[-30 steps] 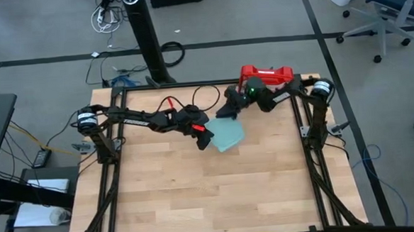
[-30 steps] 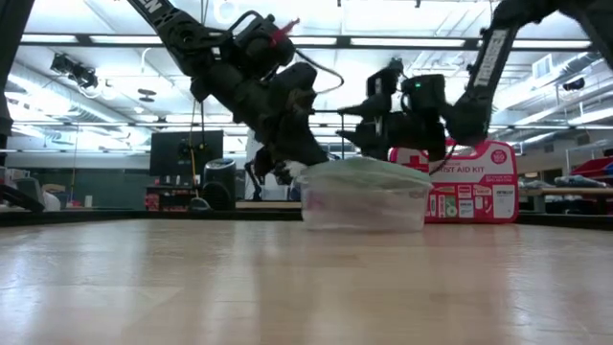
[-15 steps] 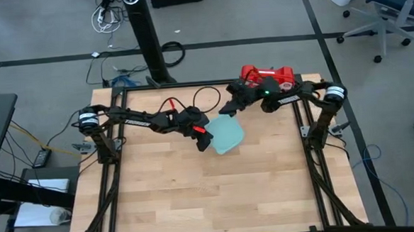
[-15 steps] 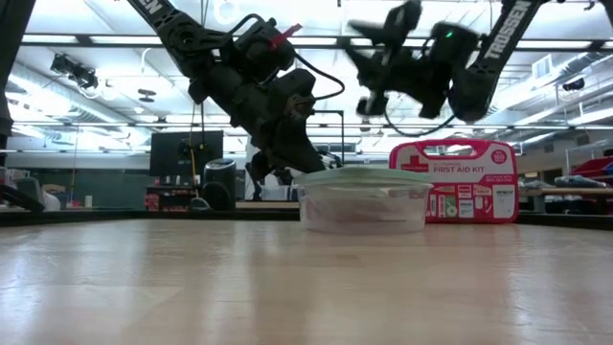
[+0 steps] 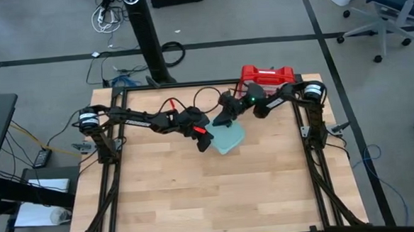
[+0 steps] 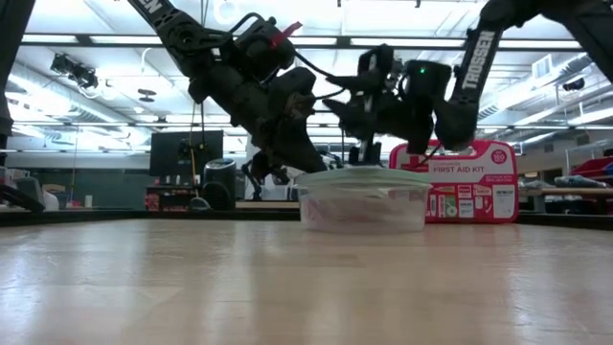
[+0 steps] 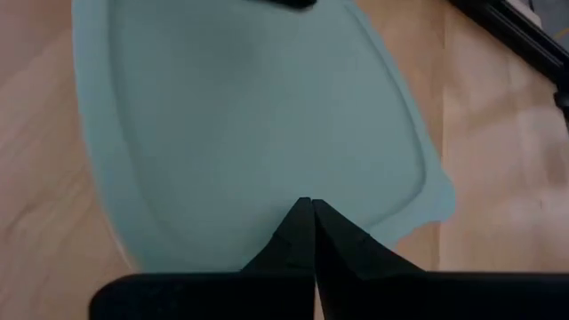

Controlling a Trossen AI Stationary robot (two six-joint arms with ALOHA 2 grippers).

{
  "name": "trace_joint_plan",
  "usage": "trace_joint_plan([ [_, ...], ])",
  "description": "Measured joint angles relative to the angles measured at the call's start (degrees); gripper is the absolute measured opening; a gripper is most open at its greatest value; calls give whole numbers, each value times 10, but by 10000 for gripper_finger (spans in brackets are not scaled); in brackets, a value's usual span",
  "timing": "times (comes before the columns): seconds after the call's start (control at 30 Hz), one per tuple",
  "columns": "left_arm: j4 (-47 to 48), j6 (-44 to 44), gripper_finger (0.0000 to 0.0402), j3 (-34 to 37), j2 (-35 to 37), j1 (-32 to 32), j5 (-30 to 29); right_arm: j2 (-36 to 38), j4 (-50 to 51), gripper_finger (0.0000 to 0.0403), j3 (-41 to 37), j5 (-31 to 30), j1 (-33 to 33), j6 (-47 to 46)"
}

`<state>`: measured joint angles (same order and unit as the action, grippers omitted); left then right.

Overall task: Roll bandage
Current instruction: Close the transparent food container lid

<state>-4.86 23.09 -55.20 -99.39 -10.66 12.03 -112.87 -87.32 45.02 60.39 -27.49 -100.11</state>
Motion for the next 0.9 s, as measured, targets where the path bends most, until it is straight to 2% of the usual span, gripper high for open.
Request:
trace_joint_plan([
  [0.13,3,0,1,0,0,0,-1,23,-12,149,11,4,8,-64],
  [0.27,0,-2,1,0,0,0,-5,57,-3,149,17,-22,12,-70],
  [0.33,-2,-2,1,1,0,1,-6,43,75,149,14,-14,3,2],
  [0.4,-4,-4,1,1,0,2,-18,4,197,149,-7,1,-8,73],
  [0.43,-3,-4,1,1,0,2,-20,-9,192,149,-11,18,-13,96],
  [0.47,-4,-5,1,1,0,2,-20,-17,161,149,-20,8,-15,98],
  [0.5,-4,-5,1,1,0,2,-22,-30,90,149,-26,16,-15,73],
  [0.57,-2,-5,1,1,0,3,-27,-33,-11,149,-29,-14,-9,10],
  [0.6,-3,-6,1,2,0,6,-30,-19,11,149,-28,-19,-3,-3],
  [0.77,-17,-7,1,2,0,11,-33,57,-12,149,-14,-30,16,-17],
  [0.9,-15,-5,1,2,0,12,-31,117,-16,149,-14,-53,49,-89],
])
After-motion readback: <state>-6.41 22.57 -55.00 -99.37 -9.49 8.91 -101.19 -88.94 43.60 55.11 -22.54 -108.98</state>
